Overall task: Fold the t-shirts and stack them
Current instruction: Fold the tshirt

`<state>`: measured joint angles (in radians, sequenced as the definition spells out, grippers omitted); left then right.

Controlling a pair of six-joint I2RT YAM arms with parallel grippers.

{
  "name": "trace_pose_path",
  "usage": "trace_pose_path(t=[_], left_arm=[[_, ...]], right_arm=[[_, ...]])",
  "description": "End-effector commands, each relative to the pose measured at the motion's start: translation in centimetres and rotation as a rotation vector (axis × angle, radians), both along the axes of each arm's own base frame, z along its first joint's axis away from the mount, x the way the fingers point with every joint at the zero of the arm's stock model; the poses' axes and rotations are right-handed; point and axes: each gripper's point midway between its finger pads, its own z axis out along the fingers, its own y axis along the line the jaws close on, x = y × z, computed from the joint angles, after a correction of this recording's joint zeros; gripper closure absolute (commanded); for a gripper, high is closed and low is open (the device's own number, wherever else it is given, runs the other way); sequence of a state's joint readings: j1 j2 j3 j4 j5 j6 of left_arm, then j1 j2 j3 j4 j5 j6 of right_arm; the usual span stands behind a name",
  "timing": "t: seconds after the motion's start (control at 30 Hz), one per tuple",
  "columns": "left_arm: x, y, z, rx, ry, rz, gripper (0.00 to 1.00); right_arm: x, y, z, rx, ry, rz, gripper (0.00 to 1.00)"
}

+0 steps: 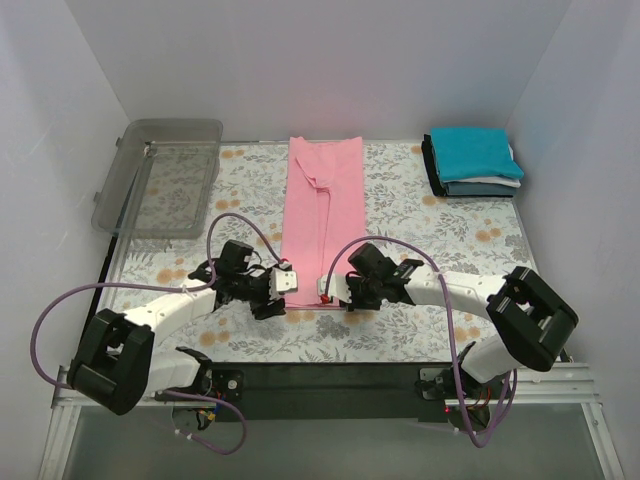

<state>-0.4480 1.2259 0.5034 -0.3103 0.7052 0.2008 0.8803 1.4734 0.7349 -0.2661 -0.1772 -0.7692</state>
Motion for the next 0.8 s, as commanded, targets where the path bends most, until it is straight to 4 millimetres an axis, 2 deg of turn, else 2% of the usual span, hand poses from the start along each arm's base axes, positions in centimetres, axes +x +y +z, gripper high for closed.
trace_pose_path(t=[0.0, 0.07, 0.13, 0.3, 0.43, 0.5, 0.67, 0.77], left_arm=[[1.1, -1.1, 0.8, -0.028, -0.105, -0.033, 0.48], [0.7, -1.2, -0.2, -0.004, -0.132, -0.053, 0.48], [0.6, -1.1, -0.9, 0.014, -0.151, -0.055, 0.5], [0.7, -0.4, -2.8, 0.081, -0.17, -0.037, 0.55], [0.6, -0.2, -3.5, 0.115, -0.176, -0.041, 0.7], [0.1, -0.2, -3.4, 0.108, -0.181, -0.068, 0.75], [-1.4, 0.0, -3.7, 0.131, -0.148, -0.114, 0.96], [-2.0, -0.3, -2.9, 0.112, -0.127, -0.124, 1.0]], right_arm=[[-0.9, -2.1, -2.3, -0.098, 0.034, -0.019, 0.85], [-0.9, -2.2, -2.3, -0.102, 0.032, -0.022, 0.94], [-0.9, -2.2, -2.4, -0.104, 0.034, -0.022, 0.98], [-1.0, -2.4, -2.5, -0.111, 0.038, -0.027, 0.99], [-1.4, -2.3, -2.1, -0.102, 0.058, -0.024, 0.99], [-1.5, -2.1, -1.7, -0.095, 0.069, -0.04, 0.99], [-2.4, -1.8, -0.9, -0.075, 0.128, -0.062, 0.99], [-2.8, -1.8, -0.2, -0.055, 0.135, -0.073, 0.99]])
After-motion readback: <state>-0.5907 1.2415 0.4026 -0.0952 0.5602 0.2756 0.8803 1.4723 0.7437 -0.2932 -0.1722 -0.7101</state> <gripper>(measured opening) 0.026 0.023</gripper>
